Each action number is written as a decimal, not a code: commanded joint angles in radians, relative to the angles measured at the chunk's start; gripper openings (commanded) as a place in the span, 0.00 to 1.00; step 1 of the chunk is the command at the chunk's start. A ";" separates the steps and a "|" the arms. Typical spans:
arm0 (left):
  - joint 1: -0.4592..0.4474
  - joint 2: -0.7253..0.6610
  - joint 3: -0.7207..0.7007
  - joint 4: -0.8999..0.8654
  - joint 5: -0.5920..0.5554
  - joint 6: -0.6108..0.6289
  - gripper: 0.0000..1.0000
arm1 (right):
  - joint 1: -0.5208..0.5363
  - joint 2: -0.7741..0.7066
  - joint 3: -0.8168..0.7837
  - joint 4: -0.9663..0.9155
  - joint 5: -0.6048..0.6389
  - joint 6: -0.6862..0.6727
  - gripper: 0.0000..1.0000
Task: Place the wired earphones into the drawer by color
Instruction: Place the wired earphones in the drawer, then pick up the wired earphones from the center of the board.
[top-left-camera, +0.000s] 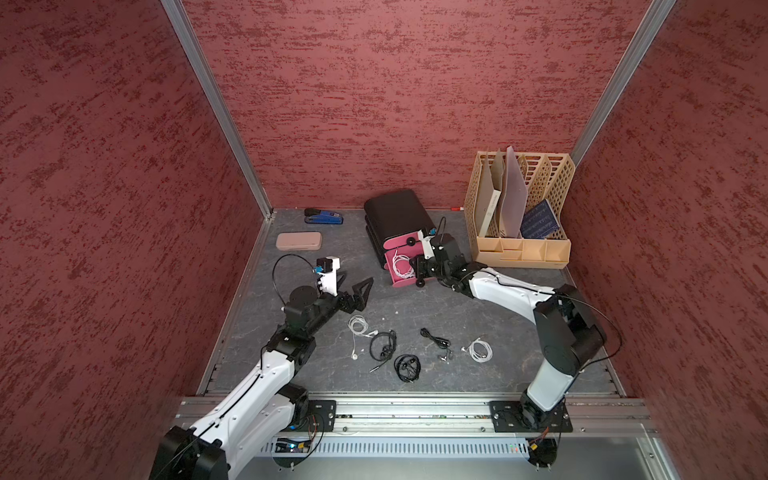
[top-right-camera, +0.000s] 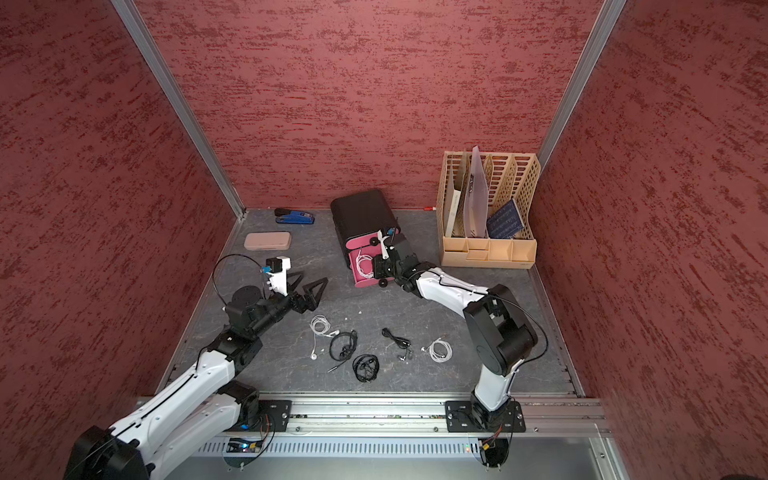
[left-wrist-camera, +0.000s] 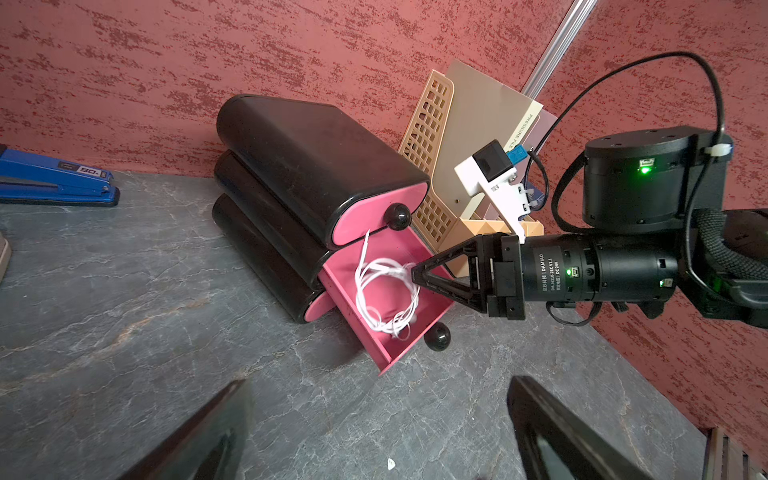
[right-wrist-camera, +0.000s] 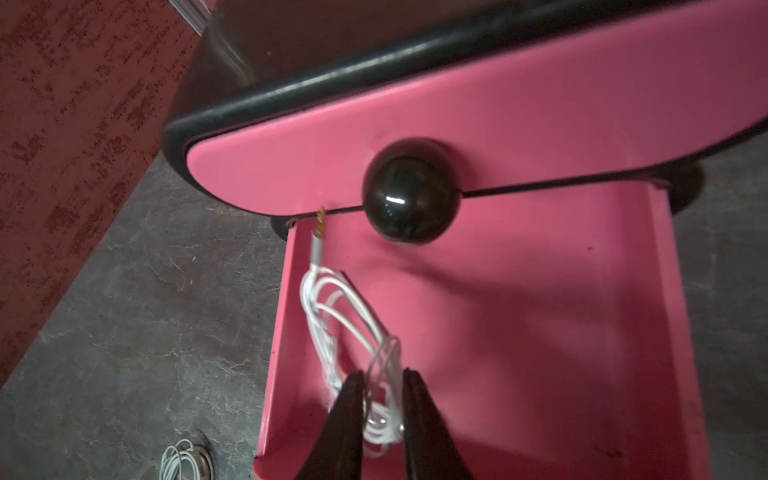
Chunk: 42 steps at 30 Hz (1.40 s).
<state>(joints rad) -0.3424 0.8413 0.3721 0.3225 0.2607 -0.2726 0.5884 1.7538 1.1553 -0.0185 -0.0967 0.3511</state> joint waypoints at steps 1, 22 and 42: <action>0.005 -0.009 -0.010 0.022 0.000 0.006 1.00 | 0.008 -0.010 -0.010 0.020 0.012 0.000 0.33; 0.006 -0.039 0.065 -0.158 -0.082 -0.067 1.00 | 0.006 -0.321 -0.170 -0.165 0.140 -0.069 0.85; -0.062 0.030 0.229 -0.844 -0.174 -0.218 1.00 | -0.006 -0.687 -0.548 -0.049 0.373 -0.133 0.99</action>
<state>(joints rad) -0.3916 0.8551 0.5781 -0.4019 0.1188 -0.4679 0.5854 1.0870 0.6170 -0.1440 0.2249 0.2306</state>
